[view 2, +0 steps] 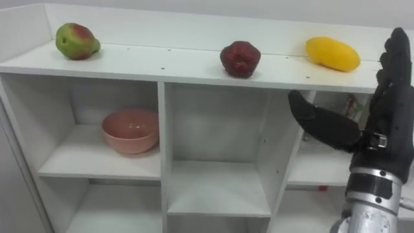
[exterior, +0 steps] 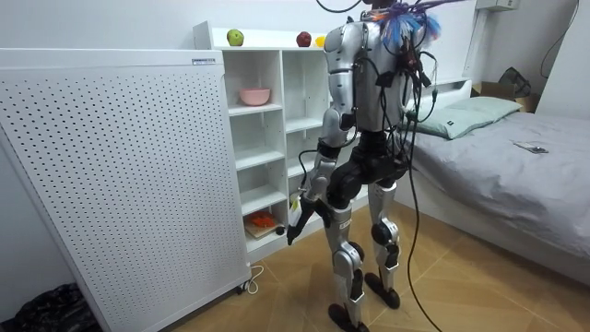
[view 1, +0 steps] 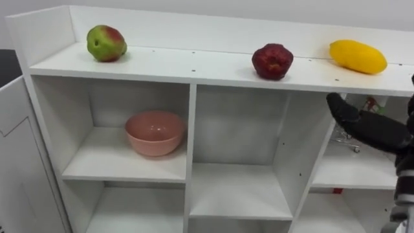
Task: Arrange fruit in the closet
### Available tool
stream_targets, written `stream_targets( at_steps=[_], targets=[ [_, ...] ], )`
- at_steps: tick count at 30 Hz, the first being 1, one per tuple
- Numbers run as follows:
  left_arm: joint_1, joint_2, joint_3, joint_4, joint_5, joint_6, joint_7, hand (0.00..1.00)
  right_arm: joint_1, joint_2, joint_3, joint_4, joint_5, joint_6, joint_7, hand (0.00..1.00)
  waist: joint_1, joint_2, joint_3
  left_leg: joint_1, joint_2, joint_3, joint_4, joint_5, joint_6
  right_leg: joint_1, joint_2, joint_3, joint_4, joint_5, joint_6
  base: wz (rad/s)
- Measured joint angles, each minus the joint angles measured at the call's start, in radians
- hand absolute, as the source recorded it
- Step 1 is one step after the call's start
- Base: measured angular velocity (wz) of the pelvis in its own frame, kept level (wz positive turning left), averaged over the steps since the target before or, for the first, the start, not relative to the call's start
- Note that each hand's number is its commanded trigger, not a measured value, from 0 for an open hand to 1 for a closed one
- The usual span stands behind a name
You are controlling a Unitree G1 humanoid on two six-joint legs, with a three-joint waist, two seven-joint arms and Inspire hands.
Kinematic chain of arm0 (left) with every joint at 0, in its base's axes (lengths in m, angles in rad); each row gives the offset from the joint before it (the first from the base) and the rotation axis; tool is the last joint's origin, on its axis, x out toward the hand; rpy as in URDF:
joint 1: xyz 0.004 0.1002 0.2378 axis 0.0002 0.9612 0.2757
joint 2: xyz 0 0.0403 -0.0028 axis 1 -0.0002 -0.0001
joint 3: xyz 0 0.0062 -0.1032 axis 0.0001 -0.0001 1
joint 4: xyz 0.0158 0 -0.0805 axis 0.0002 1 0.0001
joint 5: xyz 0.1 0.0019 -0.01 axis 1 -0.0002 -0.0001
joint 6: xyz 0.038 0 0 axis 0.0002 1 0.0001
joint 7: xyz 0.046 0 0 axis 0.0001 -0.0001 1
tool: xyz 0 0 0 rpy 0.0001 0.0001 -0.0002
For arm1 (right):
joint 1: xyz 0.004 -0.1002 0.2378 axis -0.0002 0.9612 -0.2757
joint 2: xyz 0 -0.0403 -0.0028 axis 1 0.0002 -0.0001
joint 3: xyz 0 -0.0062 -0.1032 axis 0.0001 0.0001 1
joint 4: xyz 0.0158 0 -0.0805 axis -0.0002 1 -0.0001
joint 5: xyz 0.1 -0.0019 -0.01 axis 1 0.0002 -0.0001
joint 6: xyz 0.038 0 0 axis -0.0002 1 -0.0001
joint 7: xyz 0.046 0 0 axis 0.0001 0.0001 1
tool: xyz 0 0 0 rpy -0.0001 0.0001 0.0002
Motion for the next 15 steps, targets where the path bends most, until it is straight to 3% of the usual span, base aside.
stream_targets(
  at_steps=[6,10,15],
  targets=[
    [-0.003,0.003,-0.003,-0.005,0.024,0.0,-0.004,0.0,-0.096,0.0,0.013,0.054,0.02,-0.004,0.007,0.0,0.01,-0.005,0.0055,-0.006,0.0,-0.016,0.004,0.0,0.0,0.003,-0.002,-0.02,0.0,0.0,0.0,0.08],
    [-0.01,0.003,-0.008,-0.001,0.031,0.004,-0.003,0.0,-0.135,-0.001,0.014,0.107,0.068,-0.004,0.005,0.0,0.027,-0.008,0.0154,-0.007,0.0,-0.025,0.008,0.001,-0.002,0.011,-0.002,-0.024,0.0,0.0,0.0,0.06],
    [-0.01,0.0,-0.007,-0.002,0.047,0.037,-0.016,0.0,-0.197,-0.002,0.016,0.116,0.105,0.01,0.017,0.0,0.03,-0.007,0.0145,-0.033,0.0,-0.03,0.017,0.001,-0.002,-0.007,-0.002,-0.026,0.001,0.001,-0.001,0.02]
  ],
)
